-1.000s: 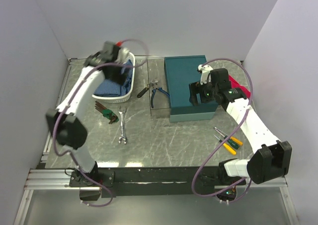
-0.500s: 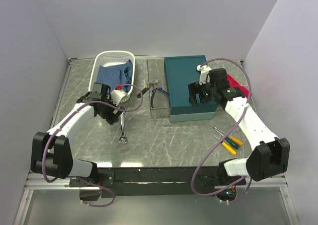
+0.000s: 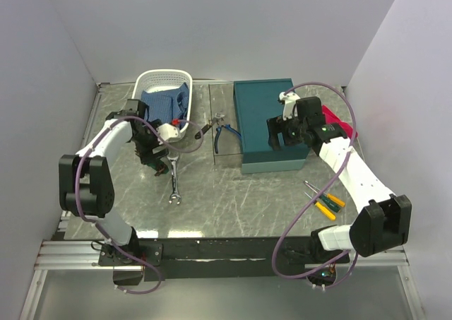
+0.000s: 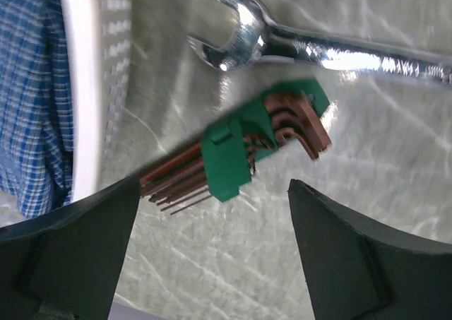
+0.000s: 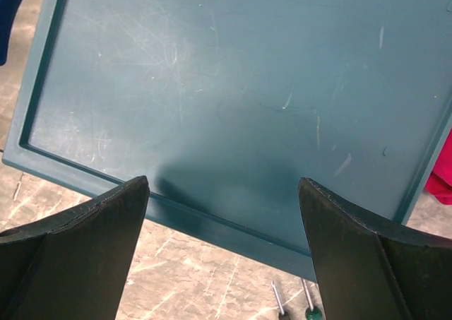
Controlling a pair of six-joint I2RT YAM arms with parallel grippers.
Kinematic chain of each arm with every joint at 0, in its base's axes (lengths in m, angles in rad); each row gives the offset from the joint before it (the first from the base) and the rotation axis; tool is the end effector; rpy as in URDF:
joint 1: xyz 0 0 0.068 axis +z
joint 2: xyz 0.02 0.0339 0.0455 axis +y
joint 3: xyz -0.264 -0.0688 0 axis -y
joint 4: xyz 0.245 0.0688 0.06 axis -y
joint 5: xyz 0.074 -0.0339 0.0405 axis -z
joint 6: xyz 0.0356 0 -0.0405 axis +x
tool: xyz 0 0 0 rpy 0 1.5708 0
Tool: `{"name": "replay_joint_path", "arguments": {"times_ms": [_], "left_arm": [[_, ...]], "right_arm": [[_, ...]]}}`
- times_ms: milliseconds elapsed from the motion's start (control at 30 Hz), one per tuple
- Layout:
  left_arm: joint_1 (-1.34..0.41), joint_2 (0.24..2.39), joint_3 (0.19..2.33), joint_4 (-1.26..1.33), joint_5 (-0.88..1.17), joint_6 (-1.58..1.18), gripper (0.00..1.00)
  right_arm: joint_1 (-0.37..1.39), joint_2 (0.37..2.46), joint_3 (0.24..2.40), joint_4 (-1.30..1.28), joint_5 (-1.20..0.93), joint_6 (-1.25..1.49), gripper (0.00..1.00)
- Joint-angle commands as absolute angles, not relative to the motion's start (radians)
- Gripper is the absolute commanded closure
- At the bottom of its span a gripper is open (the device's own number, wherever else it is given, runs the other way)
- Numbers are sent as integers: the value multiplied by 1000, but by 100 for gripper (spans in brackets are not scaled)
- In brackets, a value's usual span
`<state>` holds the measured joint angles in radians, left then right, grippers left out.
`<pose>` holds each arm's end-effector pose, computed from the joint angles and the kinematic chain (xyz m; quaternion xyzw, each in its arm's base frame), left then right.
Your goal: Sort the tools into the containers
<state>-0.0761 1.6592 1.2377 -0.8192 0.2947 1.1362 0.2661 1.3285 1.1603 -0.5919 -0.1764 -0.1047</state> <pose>0.3247 -0.0351 0.2287 0.5757 0.7882 -0.0428 0.2134 0.2755 0.0816 0.3128 -0.2029 0.8933 0.1123 0.3850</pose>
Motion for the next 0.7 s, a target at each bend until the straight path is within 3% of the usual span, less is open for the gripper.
{"name": "replay_joint_path", "arguments": {"times_ms": [0,133,233,467,667], "left_arm": [[-60,1609,1212,-832,350,1324,9],[-54,1545,1181,-643,336,1211,8],[-29,1514,1190,-693,388,1236,9],[54,1495,1201,-1073,531,1729,9],[54,1555,1204,-1143,486,1877,9]], "right_arm": [[273,1290,1167,-568,-152,-127,5],[273,1281,1155,-566,-147,-133,5],[273,1279,1150,-565,-144,-138,5],[273,1305,1161,-569,-146,-144,5],[275,1328,1180,-565,-140,-150,5]]}}
